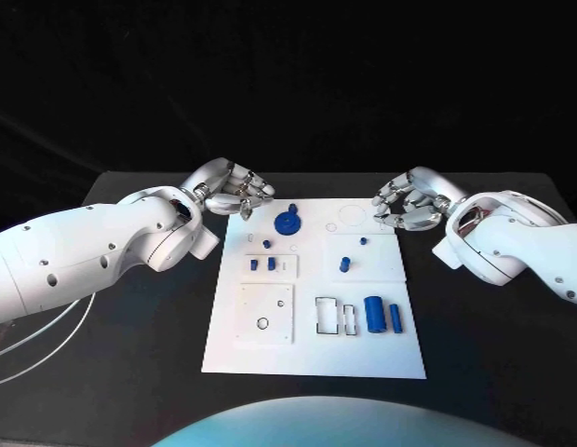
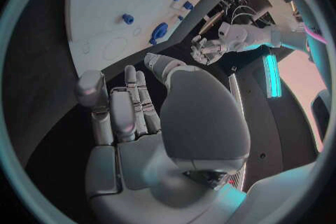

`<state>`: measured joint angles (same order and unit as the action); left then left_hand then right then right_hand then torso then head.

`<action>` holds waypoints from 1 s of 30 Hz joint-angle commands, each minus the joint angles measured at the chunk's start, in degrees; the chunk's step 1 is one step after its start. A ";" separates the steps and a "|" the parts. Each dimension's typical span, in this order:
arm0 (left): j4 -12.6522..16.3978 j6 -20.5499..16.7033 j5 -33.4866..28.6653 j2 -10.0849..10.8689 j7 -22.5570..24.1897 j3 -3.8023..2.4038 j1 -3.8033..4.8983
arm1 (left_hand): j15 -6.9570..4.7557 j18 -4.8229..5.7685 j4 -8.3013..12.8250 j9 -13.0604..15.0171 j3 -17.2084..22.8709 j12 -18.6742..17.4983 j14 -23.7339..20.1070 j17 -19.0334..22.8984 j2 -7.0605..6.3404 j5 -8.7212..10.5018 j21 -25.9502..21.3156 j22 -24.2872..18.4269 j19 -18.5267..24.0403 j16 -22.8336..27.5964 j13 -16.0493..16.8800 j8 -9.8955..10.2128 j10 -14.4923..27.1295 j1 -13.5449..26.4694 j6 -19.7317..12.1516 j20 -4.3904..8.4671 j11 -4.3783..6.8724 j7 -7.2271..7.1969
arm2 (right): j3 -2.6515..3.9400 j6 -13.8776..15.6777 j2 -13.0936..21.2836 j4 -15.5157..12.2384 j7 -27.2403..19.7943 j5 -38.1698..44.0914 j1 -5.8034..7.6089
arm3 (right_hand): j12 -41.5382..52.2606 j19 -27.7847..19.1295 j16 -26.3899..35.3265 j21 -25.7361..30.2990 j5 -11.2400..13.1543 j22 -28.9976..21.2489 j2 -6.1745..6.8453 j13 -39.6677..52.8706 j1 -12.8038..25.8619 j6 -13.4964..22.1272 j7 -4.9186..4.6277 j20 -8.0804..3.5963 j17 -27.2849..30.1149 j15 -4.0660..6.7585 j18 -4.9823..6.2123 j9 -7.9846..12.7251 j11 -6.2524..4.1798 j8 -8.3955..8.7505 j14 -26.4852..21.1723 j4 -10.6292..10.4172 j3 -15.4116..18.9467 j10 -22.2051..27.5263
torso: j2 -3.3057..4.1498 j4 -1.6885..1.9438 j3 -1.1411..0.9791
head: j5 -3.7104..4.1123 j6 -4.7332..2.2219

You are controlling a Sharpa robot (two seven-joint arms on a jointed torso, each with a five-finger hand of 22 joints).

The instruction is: Assemble the parts on the task board

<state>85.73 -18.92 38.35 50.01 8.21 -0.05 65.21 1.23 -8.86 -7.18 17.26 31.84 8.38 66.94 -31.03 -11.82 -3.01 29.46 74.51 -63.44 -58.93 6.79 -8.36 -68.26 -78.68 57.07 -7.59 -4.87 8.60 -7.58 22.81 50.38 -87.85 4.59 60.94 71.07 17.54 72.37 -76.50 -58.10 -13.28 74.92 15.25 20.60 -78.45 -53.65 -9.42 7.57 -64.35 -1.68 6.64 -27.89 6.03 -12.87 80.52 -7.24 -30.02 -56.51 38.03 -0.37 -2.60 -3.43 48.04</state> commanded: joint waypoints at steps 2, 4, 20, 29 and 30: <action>-1.83 -0.02 -13.88 -0.09 3.00 -0.06 0.06 | -0.54 -1.25 0.51 0.36 1.30 0.27 -0.08 0.33 -0.13 0.27 -1.20 -0.30 0.20 0.61 0.06 -0.60 -0.55 -1.05 0.37 0.64 0.12 -0.07 | 0.00 -6.33 -1.08 0.05 0.11 16.87 -0.35 | -1.92 1.27 -1.07 -2.05 1.22 3.24 0.52 -1.80 0.39 -0.21 0.02 0.10 -1.29 -0.01 -0.34 0.44 0.07 0.52 0.94 1.10 -0.51 -0.42 | -0.16 0.08 0.09 | 1.25 -0.39; -2.96 1.53 -14.79 -0.17 3.31 -0.05 0.03 | -0.41 -1.47 0.44 0.62 1.70 0.06 -0.65 0.74 -0.39 0.29 -3.56 -0.92 1.23 1.39 -0.03 -0.89 -0.32 -0.77 0.25 0.65 -0.05 0.04 | 0.00 -7.94 -1.57 0.02 1.10 20.93 -0.54 | -2.37 1.63 -1.32 -2.62 1.47 3.51 0.64 -2.25 0.56 -0.26 0.08 0.10 -1.54 0.00 -0.44 0.56 0.05 0.62 1.15 1.45 -0.59 -0.55 | -0.20 0.12 0.19 | 1.60 -0.51; -3.99 11.13 -33.69 1.58 12.43 -0.04 -0.14 | 0.84 -1.43 -3.29 1.77 -5.94 -0.60 -3.72 3.37 -1.89 -2.47 -9.95 -5.07 2.59 6.43 0.11 -1.94 1.77 4.99 -2.11 -0.59 -1.00 0.64 | -0.12 -14.60 -4.33 0.36 7.36 33.83 -1.61 | -5.28 5.44 -3.96 -8.87 1.77 6.30 0.58 -5.00 2.36 -1.18 0.05 0.14 -5.23 -0.08 -1.67 1.37 0.18 1.05 3.29 3.12 0.54 -0.81 | -0.01 0.24 0.51 | 2.80 -0.91; -1.70 11.47 -34.90 2.47 13.44 -0.05 -0.15 | 0.86 -1.44 -3.20 1.83 -6.17 -0.60 -3.76 3.44 -1.53 -2.66 -10.30 -5.33 2.47 6.56 0.15 -2.00 1.87 4.70 -2.26 -0.62 -1.02 0.64 | -0.17 -13.84 -5.10 0.43 9.08 36.62 -2.03 | -5.81 6.84 -4.83 -11.25 1.44 7.35 0.23 -5.67 2.54 -1.86 0.03 0.11 -6.55 -0.06 -2.14 1.60 0.17 1.05 3.99 3.62 0.24 -1.74 | 0.17 0.22 0.75 | 2.67 -0.91; -1.67 11.46 -34.91 2.49 13.45 -0.05 -0.15 | 0.86 -1.44 -3.20 1.83 -6.17 -0.60 -3.76 3.44 -1.53 -2.66 -10.30 -5.33 2.47 6.56 0.15 -2.00 1.87 4.70 -2.26 -0.62 -1.02 0.64 | -0.17 -13.83 -5.12 0.44 9.10 36.65 -2.04 | -5.81 6.85 -4.84 -11.27 1.46 7.35 0.22 -5.68 2.54 -1.87 0.03 0.11 -6.57 -0.06 -2.14 1.61 0.16 1.05 4.00 3.63 0.22 -1.75 | 0.19 0.24 0.79 | 2.70 -0.90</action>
<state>83.78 -9.30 5.69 52.48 19.41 -0.04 65.05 2.07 -9.74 -10.43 18.99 26.00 7.98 63.65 -27.64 -14.02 -5.33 19.35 69.22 -60.81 -52.73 6.88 -10.10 -66.74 -74.04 55.18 -7.98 -5.95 9.40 -7.74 10.10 45.36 -87.43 11.87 94.44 69.08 11.95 79.03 -81.14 -69.34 -11.66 74.94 15.63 14.93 -76.10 -55.22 -9.48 7.67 -70.95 -1.73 4.96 -26.31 6.12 -11.89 83.74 -3.77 -29.84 -58.05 38.14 -0.16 -1.91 -0.77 47.11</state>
